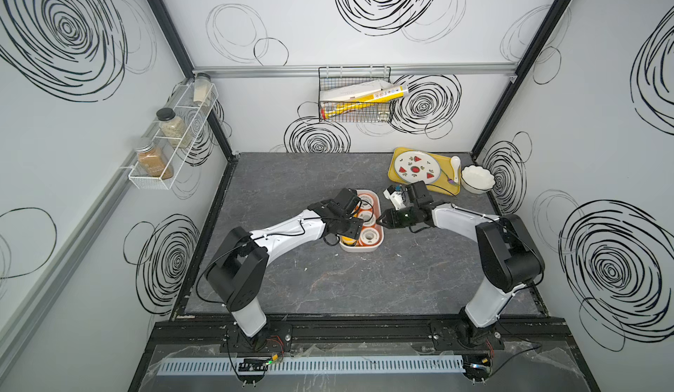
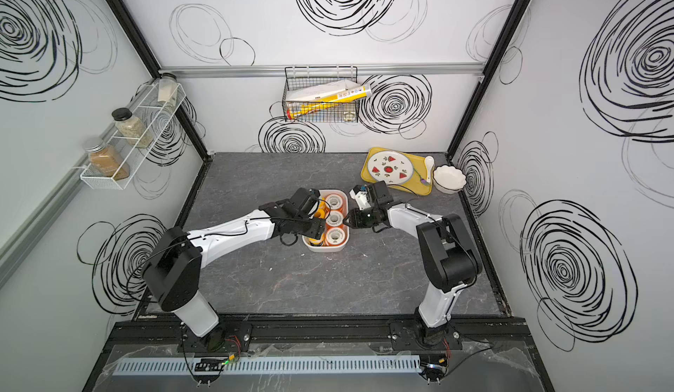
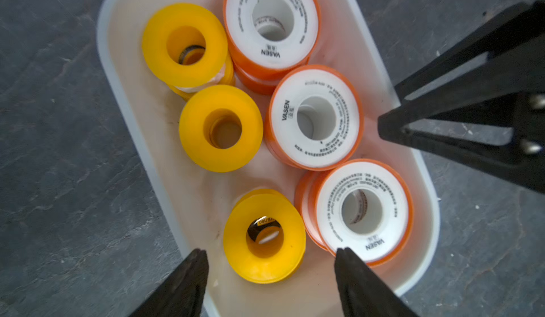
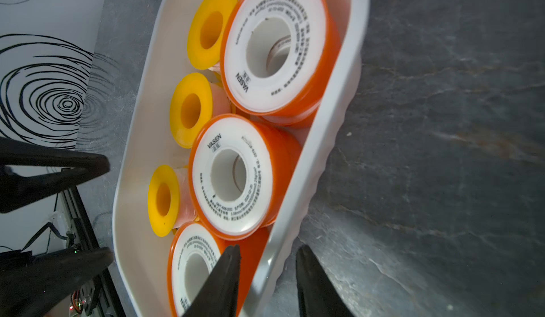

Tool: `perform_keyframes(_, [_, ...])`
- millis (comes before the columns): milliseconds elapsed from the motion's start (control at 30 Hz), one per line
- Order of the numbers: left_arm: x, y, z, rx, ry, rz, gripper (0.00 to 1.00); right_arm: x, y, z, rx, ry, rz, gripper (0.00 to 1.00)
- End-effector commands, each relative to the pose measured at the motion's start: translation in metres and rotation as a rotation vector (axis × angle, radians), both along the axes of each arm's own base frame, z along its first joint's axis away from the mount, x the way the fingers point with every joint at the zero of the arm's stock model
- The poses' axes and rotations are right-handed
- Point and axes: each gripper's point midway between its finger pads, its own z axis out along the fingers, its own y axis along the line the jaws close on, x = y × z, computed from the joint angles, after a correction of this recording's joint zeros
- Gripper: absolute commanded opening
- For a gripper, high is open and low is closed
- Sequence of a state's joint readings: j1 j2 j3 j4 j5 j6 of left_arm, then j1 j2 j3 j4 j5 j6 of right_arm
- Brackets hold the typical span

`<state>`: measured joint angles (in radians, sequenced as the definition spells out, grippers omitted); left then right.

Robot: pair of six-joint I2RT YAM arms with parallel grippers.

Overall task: Put the sealing tape into the storage box
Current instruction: Place the sealing tape in the storage box, then reset both arms

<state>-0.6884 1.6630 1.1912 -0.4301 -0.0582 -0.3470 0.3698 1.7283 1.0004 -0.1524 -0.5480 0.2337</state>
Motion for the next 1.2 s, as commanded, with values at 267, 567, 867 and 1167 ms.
perform_keyframes(267, [0.022, 0.056, 0.058, 0.0, -0.284, 0.209, 0.77, 0.018, -0.038, 0.072, -0.057, -0.328, -0.215, 0.57])
perform_keyframes(567, [0.026, 0.134, 0.099, -0.03, -0.596, 0.527, 0.77, 0.015, -0.12, 0.103, -0.196, -0.529, -0.626, 0.63])
perform_keyframes(867, [0.014, 0.24, 0.094, 0.066, -0.74, 0.947, 0.81, -0.015, -0.209, 0.114, -0.375, -0.64, -1.054, 0.73])
perform_keyframes(1167, [0.017, 0.288, 0.084, 0.115, -0.745, 1.049, 0.84, -0.026, -0.255, 0.115, -0.57, -0.682, -1.27, 0.86])
